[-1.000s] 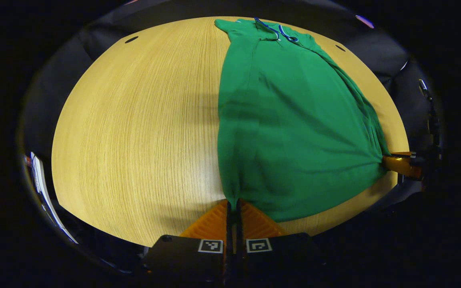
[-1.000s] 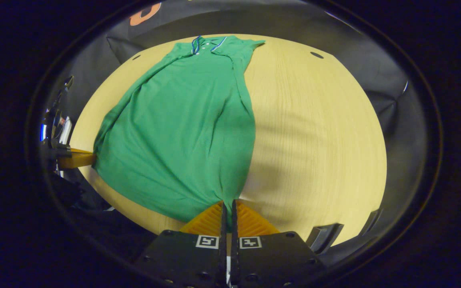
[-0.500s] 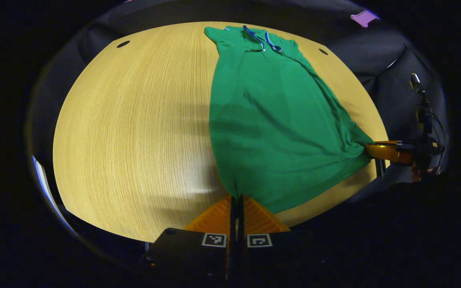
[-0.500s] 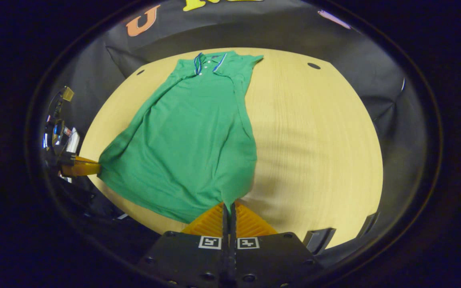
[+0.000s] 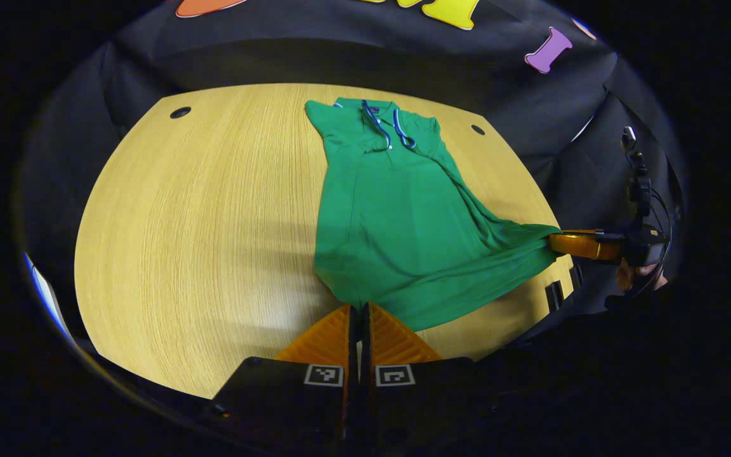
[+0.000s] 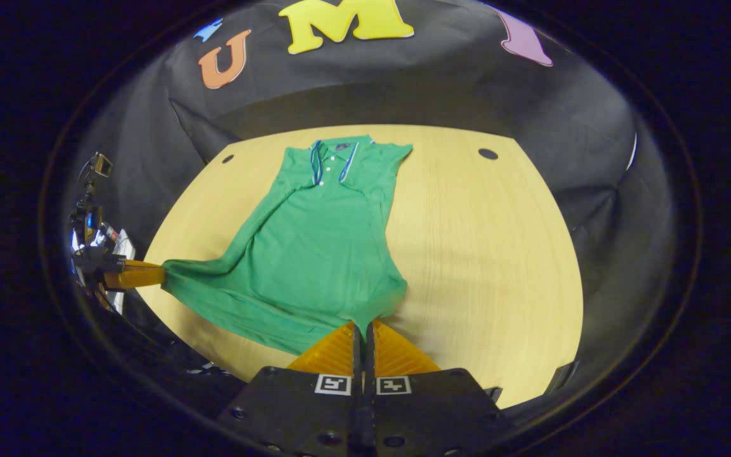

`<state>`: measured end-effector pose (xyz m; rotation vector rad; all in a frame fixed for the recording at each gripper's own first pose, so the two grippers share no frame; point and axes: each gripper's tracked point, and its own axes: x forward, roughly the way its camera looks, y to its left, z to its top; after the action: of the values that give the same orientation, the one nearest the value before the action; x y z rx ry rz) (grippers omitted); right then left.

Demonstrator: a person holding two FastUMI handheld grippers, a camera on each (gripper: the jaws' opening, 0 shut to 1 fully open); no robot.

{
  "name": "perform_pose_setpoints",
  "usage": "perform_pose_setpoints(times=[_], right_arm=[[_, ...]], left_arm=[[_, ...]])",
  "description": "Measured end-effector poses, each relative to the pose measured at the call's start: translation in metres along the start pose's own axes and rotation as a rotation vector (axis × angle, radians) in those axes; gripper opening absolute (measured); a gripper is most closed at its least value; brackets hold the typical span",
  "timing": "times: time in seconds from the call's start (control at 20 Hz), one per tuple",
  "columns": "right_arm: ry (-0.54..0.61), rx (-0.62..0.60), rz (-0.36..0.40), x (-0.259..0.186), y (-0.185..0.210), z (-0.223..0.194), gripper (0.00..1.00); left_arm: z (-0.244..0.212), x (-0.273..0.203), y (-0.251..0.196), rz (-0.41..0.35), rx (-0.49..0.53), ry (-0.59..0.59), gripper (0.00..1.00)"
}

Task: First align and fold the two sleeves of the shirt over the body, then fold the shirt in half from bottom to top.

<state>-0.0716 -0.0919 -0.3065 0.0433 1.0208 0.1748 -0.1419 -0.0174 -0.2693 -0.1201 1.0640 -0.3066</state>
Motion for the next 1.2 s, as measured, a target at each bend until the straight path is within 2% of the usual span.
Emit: perform_pose_setpoints(times=[0.45,0.75,1.0,1.05,1.2], right_arm=[[-0.197,0.034,-0.036,-0.015,-0.009,0.109,0.0],[-0.279,0.074,-0.038,-0.013,-0.011,0.164,0.0],[-0.336,0.056,-0.035,-0.008,-0.009,0.211,0.0],[-0.348,0.057,-0.033,-0.005,-0.009,0.222,0.02],[-0.378,0.046,-0.029,0.005,-0.007,0.254,0.0]], left_arm=[[0.11,-0.011,0.006,0.044,0.094,-0.23,0.06],[0.168,-0.009,0.01,0.083,0.122,-0.327,0.06],[0.216,-0.001,0.017,0.099,0.067,-0.402,0.05],[0.225,0.001,0.019,0.101,0.063,-0.415,0.05],[0.254,0.012,0.024,0.112,0.057,-0.45,0.06]])
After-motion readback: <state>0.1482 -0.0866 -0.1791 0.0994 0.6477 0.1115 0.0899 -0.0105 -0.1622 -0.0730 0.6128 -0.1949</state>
